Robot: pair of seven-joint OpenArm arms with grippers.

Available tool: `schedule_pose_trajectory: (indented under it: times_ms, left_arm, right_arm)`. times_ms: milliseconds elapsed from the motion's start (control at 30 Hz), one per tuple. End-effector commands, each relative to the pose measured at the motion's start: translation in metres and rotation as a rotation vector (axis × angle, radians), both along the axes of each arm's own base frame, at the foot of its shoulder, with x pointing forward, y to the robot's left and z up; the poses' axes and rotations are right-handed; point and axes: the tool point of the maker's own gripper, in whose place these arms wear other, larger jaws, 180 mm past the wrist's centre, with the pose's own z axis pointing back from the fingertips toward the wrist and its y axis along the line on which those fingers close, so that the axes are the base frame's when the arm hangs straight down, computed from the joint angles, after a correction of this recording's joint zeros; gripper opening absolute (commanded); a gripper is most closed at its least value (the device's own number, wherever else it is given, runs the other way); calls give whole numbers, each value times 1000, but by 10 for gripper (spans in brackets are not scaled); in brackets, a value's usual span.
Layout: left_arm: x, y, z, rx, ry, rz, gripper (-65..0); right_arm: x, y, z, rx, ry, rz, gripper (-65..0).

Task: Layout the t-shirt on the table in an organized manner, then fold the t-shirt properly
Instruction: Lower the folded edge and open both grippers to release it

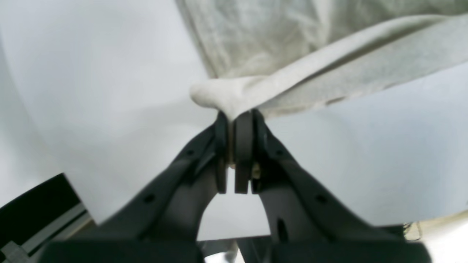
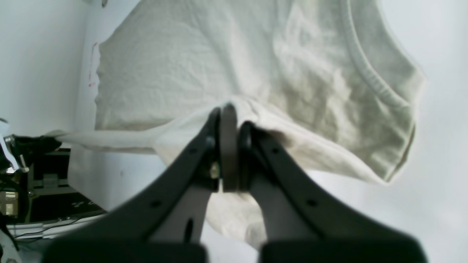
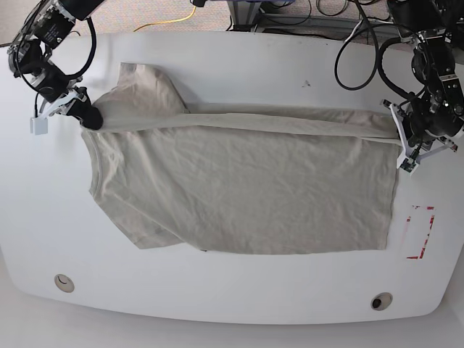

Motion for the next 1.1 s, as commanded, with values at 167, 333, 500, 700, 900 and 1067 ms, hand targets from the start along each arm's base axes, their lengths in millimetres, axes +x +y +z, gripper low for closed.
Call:
schedule_pose_trajectory:
  times_ms: [167,333,500,700,900,1067]
  left_arm:
    - [18,9,-5,-28,17,26,-650]
    - [25,10,-10,-54,20,37,-650]
    - [30,13,-14,-71,33,52,-650]
    - [32,14,-19,-84,46,61,-646]
    - [32,15,-23,-94,58,67,-510]
    - [42,16,-15,-95,31,68,-328]
  right_arm:
    - [22,-13,14,-37,-49,-14,-650]
    - [28,-14,16,-54,-52,-15,-650]
    - [32,-15,18,-58,-58,-17,-650]
    - [31,-17,15,-77,-38,-19,-650]
    - [35,-21,12,-112,-19,-22,-590]
    - [39,-22,15,-111,-30,-27,-335]
